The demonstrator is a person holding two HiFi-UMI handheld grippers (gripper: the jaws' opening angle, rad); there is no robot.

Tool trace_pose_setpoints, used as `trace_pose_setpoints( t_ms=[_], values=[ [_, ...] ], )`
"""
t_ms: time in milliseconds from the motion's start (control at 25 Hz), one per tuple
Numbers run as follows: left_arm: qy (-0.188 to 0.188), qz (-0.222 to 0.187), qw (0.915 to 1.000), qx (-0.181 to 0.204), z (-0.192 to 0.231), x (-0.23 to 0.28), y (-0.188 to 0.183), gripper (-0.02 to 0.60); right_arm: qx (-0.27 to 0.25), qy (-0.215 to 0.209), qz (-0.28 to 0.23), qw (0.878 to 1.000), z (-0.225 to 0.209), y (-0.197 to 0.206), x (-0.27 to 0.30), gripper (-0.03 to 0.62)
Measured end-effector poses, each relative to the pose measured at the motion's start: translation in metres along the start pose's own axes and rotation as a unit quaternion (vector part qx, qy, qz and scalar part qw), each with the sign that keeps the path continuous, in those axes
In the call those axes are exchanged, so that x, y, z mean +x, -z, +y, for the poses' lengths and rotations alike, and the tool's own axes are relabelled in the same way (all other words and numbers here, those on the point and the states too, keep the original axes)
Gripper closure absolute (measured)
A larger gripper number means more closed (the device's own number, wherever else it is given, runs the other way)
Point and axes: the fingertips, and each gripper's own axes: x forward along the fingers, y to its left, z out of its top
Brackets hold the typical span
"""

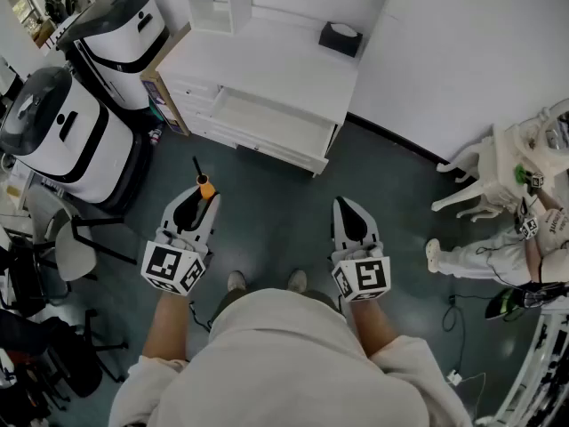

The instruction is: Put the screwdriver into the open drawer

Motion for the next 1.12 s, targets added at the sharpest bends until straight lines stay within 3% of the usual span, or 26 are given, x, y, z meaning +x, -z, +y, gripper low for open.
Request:
trace_pose_setpoints(
  t_ms=[1120],
  values=[
    [-0.026,0.004,0.9997,0.003,-0.018,0.011,0.003,0.469,0.006,-0.041,0.008,0.999,-0.019,0.010,-0.006,0.590]
  ],
)
